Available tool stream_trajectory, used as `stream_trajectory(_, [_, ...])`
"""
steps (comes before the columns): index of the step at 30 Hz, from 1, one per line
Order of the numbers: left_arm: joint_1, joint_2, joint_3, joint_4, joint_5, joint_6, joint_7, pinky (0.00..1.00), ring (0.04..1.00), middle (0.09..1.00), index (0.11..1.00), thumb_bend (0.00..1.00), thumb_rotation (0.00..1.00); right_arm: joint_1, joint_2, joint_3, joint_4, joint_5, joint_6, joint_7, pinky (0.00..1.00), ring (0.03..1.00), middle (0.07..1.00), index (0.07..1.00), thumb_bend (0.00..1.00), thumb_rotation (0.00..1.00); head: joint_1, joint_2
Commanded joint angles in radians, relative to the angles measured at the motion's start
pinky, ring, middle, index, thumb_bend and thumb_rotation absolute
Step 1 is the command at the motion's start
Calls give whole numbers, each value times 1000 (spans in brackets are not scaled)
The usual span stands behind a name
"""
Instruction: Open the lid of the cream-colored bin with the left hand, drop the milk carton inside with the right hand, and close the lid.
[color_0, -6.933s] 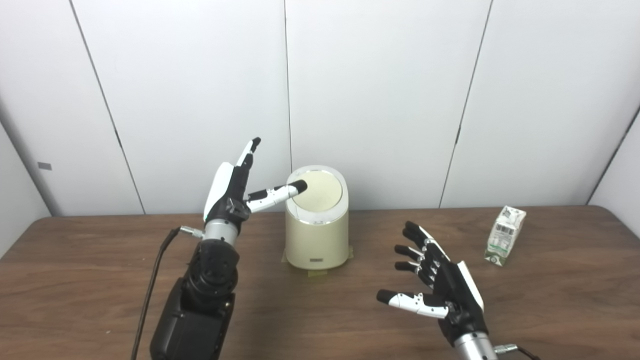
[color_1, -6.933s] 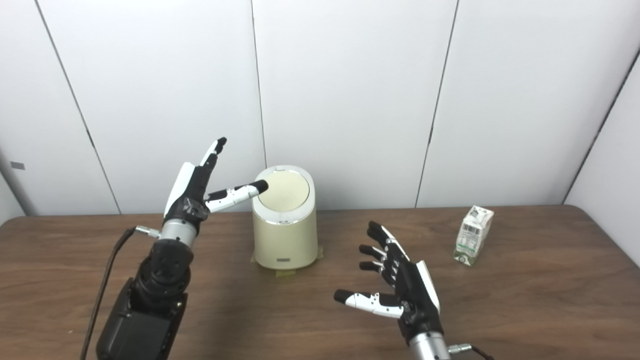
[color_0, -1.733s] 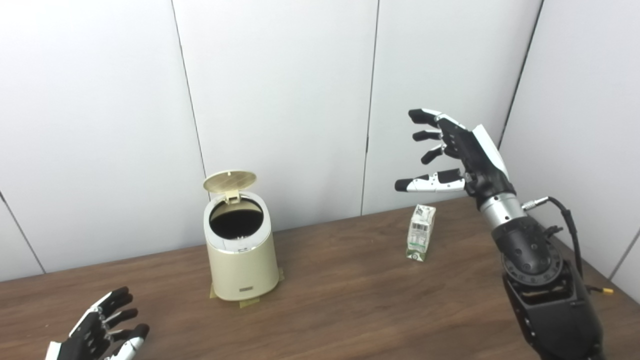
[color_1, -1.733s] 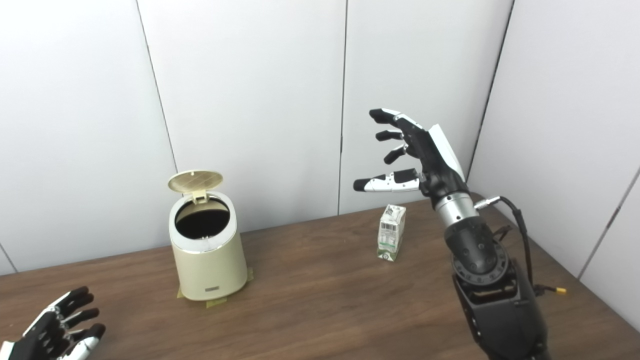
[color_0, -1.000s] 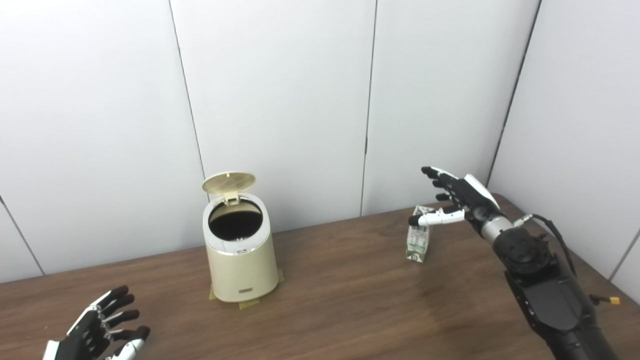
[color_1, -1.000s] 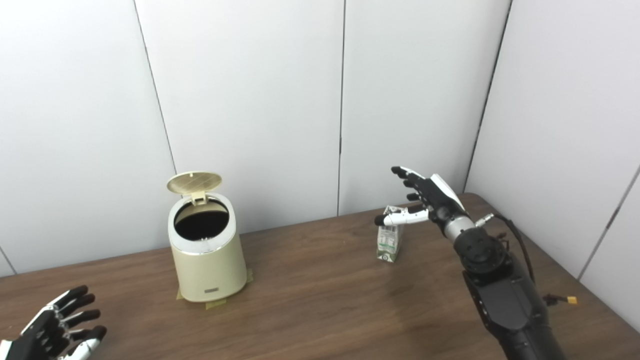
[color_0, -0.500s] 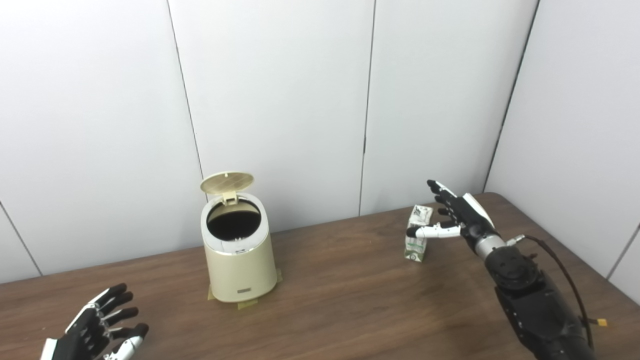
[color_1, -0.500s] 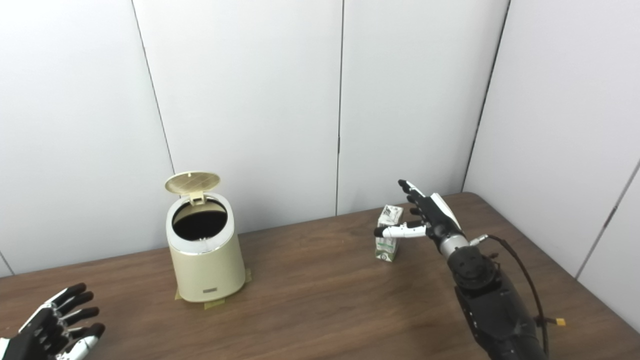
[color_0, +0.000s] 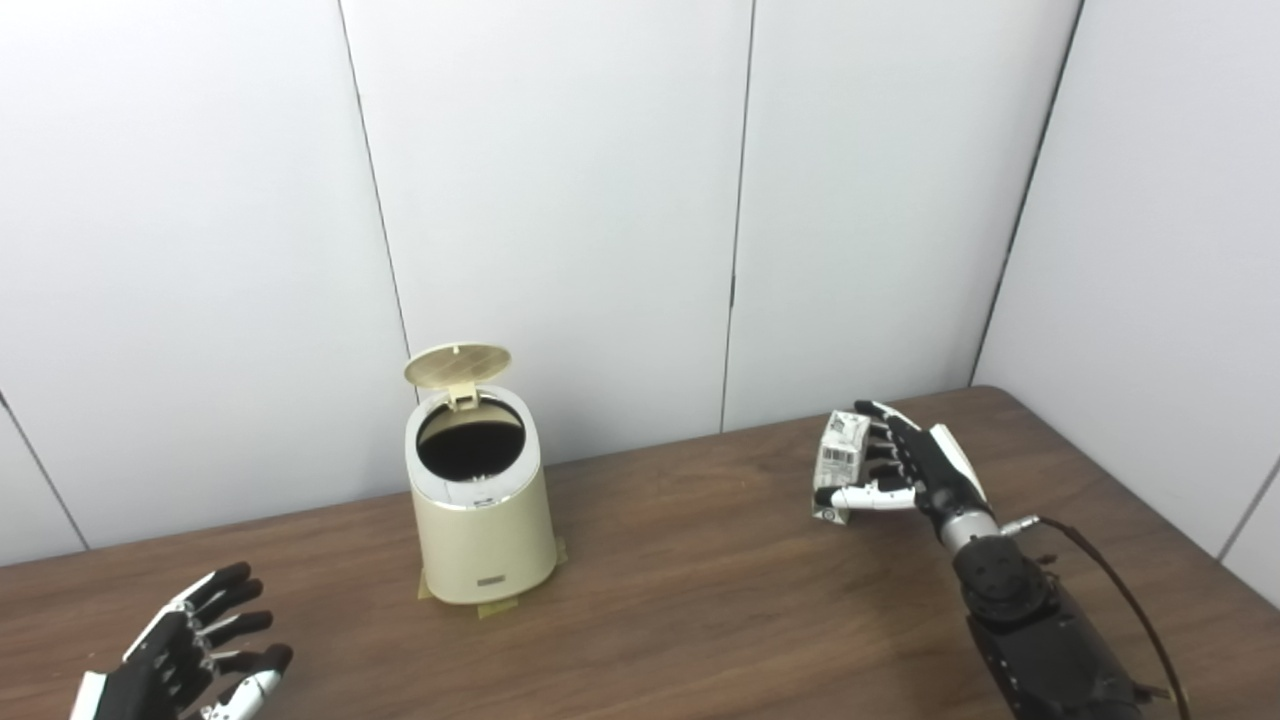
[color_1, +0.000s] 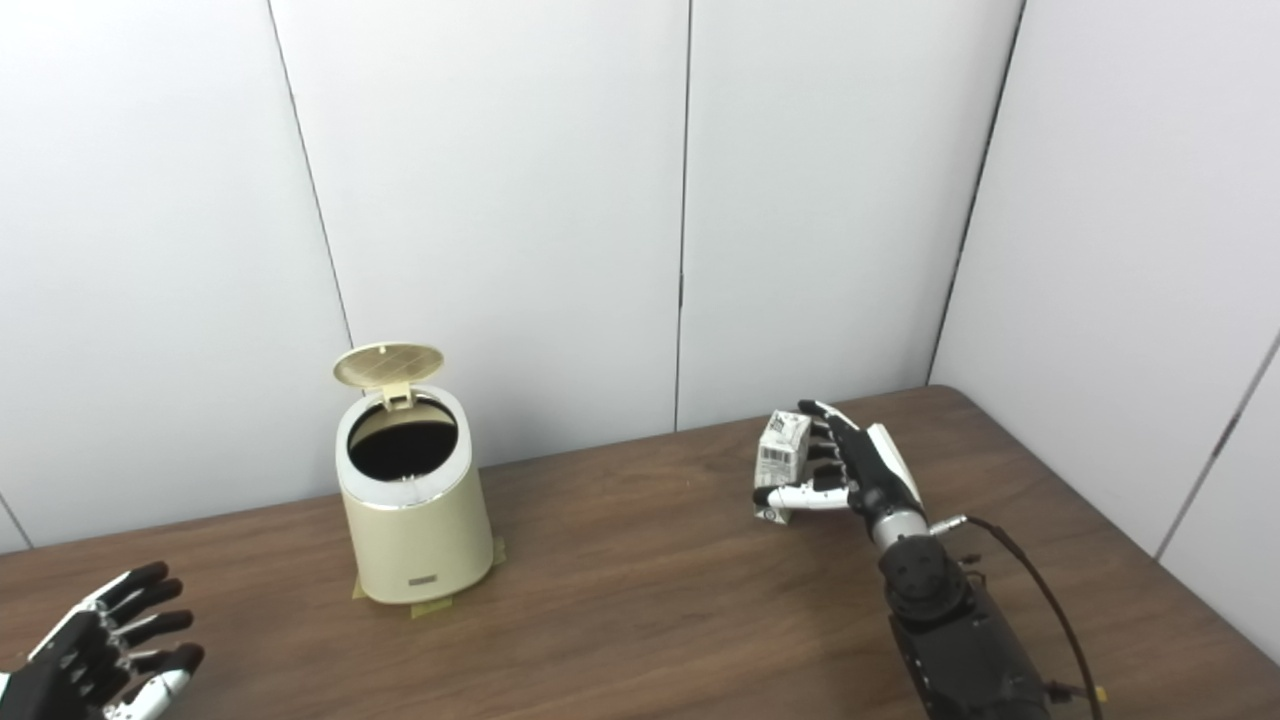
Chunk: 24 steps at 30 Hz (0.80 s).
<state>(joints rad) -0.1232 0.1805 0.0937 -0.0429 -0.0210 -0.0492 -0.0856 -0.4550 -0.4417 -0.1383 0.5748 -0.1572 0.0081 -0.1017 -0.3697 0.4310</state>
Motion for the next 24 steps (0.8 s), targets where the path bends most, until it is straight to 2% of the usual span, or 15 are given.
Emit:
stream_trajectory(1, [-22,13,-6,-36,11,-14,0,580,723,796,803,508,0,-41,-14,-12,-17,13,-69,-22,677,763,820,843,820,145,0,1])
stream_trajectory(8, [-29,11,-15,-28,31,-17,6,618,743,803,806,508,0,-54,-23,-4,24,0,-107,-48,667,744,797,810,823,137,15,1])
stream_trajectory(16, [-29,13,-10,-14,29,-35,5,577,707,775,789,536,0,-54,4,-11,-13,21,-58,-56,657,761,818,816,820,141,23,10])
stream_trajectory(20, [-30,15,-8,-1,18,-46,-1,602,712,778,792,529,0,-63,26,-12,-8,31,-75,-67,671,774,828,820,816,115,22,11])
stream_trajectory(24, [-31,16,-6,10,6,-50,-6,602,720,783,795,532,1,-70,41,-1,3,1,-80,-107,615,721,781,789,799,113,23,11])
